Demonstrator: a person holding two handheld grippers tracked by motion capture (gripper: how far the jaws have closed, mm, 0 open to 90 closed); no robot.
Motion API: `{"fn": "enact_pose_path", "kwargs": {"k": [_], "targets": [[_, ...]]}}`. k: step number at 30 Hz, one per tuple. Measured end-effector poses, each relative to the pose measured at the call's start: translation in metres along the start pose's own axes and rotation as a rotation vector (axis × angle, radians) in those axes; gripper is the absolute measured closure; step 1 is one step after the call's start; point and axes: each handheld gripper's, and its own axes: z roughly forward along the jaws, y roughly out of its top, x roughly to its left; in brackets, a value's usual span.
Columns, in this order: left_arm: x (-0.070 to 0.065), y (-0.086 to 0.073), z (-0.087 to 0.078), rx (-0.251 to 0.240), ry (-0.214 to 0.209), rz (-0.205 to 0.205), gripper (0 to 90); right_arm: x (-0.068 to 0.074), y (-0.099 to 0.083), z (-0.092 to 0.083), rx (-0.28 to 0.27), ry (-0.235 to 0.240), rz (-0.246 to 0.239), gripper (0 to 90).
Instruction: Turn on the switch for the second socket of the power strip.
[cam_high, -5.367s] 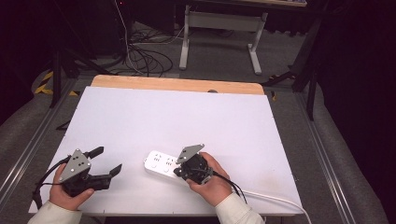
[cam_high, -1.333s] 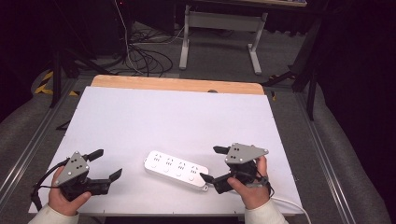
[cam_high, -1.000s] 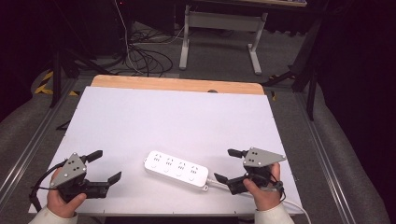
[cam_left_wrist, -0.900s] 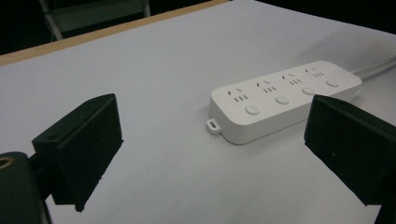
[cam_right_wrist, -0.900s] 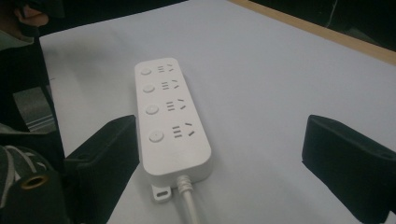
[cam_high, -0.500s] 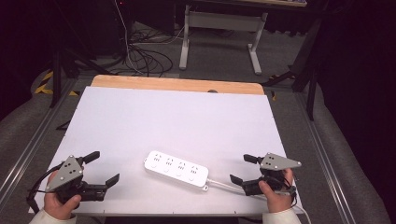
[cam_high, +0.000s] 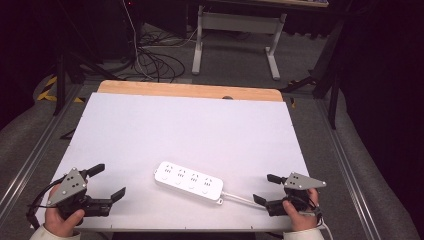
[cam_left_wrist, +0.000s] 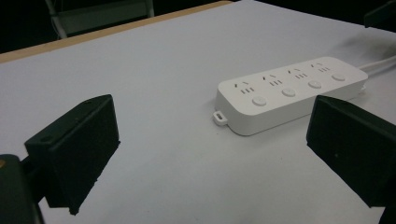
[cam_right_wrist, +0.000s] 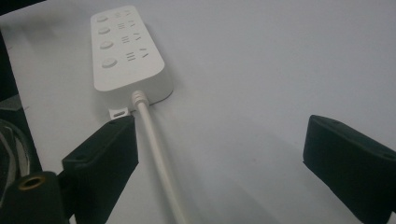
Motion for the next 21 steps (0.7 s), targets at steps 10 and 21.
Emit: {"fn": "enact_pose_path", "kwargs": {"k": [10,21], "targets": [[0.002,-0.005,0.005,0.030,-0.007,-0.008,3.3,0.003,-0.014,-0.001,0.033,0.003,0.011,11.7],[0.003,-0.005,0.005,0.024,0.006,-0.009,3.2,0.008,-0.007,0.001,0.004,-0.002,-0.045,14.1]]}}
